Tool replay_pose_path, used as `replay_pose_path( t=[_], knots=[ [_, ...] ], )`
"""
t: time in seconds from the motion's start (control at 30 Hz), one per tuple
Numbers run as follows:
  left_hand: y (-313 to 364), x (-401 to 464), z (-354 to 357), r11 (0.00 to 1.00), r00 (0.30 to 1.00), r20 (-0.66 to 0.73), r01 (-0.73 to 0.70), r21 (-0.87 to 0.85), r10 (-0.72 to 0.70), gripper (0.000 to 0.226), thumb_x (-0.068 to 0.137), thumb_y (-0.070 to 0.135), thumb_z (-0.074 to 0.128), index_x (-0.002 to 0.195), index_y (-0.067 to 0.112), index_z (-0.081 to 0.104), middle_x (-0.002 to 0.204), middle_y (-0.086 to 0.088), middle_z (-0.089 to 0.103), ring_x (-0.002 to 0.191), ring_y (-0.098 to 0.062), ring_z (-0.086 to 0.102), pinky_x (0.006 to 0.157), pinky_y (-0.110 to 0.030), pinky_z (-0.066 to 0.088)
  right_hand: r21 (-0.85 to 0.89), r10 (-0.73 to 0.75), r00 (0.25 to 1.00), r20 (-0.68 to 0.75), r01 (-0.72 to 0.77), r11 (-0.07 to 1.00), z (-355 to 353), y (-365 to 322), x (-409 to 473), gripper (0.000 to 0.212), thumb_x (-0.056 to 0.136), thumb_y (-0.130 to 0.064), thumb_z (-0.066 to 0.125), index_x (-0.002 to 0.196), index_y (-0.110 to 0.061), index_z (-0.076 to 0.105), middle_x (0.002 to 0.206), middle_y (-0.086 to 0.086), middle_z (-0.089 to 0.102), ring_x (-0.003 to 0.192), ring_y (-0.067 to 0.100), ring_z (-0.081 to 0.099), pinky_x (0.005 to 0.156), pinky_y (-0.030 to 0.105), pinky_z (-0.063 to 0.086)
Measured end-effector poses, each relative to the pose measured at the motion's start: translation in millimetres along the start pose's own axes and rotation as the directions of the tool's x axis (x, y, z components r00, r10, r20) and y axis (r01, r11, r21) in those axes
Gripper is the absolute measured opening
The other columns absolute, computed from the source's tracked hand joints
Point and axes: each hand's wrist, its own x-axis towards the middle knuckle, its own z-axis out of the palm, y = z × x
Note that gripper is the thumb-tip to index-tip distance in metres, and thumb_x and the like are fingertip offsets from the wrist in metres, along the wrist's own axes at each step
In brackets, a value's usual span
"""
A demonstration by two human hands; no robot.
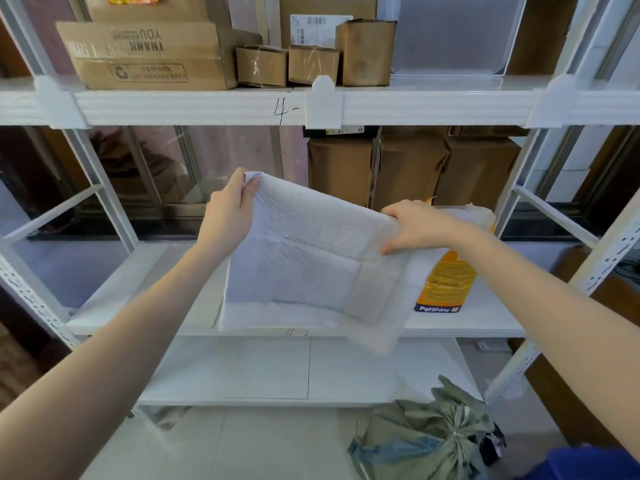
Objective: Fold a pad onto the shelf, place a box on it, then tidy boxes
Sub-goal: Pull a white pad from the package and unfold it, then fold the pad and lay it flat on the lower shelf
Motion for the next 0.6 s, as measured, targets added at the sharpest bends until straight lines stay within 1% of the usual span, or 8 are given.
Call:
replay_pose_path(
  t=[0.1,0.23,0.3,0.37,0.4,0.47,0.53,0.6],
  knots=[
    [-13.8,-8.6,12.0,0.992,1.0,0.015,0.017,0.127,-0.02,0.032,0.101,0.035,0.028,0.101,0.005,0.039,0.061,-0.015,0.049,0.062,-0.042,0.052,0.054,-0.04,0.032,0.024,0.014,1.0,-0.019,-0.014,1.0,9.5,9.2,5.4,0.026,0.072,-0.019,0.074,0.064,-0.023,0.051,0.07,-0.004,0.053,0.076,0.019,0.049,0.054,0.026,0.035],
    [-23.1,-14.5,35.0,0.988,0.999,0.037,0.021,0.156,-0.027,0.027,0.101,0.032,0.029,0.105,0.006,0.036,0.064,-0.016,0.05,0.06,-0.041,0.049,0.053,-0.04,0.03,0.064,0.067,0.998,-0.007,-0.067,0.996,21.6,21.9,19.5,0.009,0.072,-0.006,0.064,0.068,-0.005,0.055,0.06,0.003,0.045,0.061,0.018,0.043,0.048,0.029,0.029],
    [-28.4,-13.5,46.3,0.993,0.994,0.092,0.052,0.102,-0.061,0.022,0.1,0.029,0.033,0.106,0.008,0.035,0.06,-0.014,0.047,0.057,-0.038,0.045,0.052,-0.038,0.028,0.088,0.083,0.996,0.019,-0.085,0.992,26.4,31.4,29.4,0.006,0.072,-0.004,0.061,0.071,0.001,0.056,0.062,0.005,0.045,0.059,0.016,0.04,0.05,0.029,0.028],
    [-33.8,-11.3,56.0,0.988,0.972,0.175,0.153,0.031,-0.156,0.016,0.096,0.022,0.037,0.109,0.012,0.036,0.061,-0.012,0.047,0.056,-0.036,0.045,0.05,-0.035,0.029,0.135,0.099,0.995,0.021,-0.101,0.986,31.1,43.8,40.4,0.007,0.072,-0.005,0.06,0.074,0.002,0.061,0.067,0.007,0.049,0.063,0.017,0.044,0.052,0.029,0.031],
    [-37.4,-10.0,60.7,0.977,0.952,0.224,0.213,0.009,-0.21,0.02,0.093,0.02,0.039,0.112,0.016,0.038,0.065,-0.01,0.049,0.057,-0.031,0.046,0.051,-0.033,0.031,0.154,0.108,0.994,0.012,-0.108,0.982,33.3,50.3,45.9,0.004,0.073,-0.006,0.061,0.071,-0.003,0.061,0.066,0.005,0.05,0.065,0.017,0.046,0.052,0.029,0.032],
    [-45.5,-6.4,70.8,0.949,0.91,0.304,0.311,-0.055,-0.281,0.036,0.085,0.021,0.044,0.121,0.018,0.04,0.081,-0.005,0.055,0.07,-0.025,0.051,0.057,-0.031,0.04,0.196,0.141,0.99,0.012,-0.141,0.97,39.3,63.7,57.4,0.015,0.076,-0.012,0.064,0.063,-0.014,0.057,0.064,0.002,0.051,0.067,0.017,0.048,0.052,0.029,0.034],
    [-55.2,-2.5,82.9,0.893,0.879,0.341,0.411,-0.184,-0.334,0.049,0.083,0.019,0.047,0.13,0.017,0.035,0.089,0.003,0.054,0.083,-0.022,0.055,0.064,-0.028,0.047,0.254,0.181,0.983,0.021,-0.18,0.95,47.5,77.8,71.0,0.015,0.08,-0.019,0.066,0.068,-0.013,0.058,0.07,0.004,0.055,0.071,0.017,0.051,0.054,0.029,0.035],
    [-67.1,2.0,95.3,0.796,0.84,0.381,0.512,-0.322,-0.386,0.059,0.089,0.003,0.045,0.141,0.018,0.021,0.087,0.004,0.054,0.076,-0.017,0.058,0.058,-0.018,0.051,0.346,0.222,0.975,0.022,-0.216,0.913,58.8,93.7,88.3,0.014,0.082,-0.024,0.066,0.079,-0.012,0.06,0.083,0.007,0.059,0.081,0.02,0.055,0.063,0.032,0.039]
  ],
)
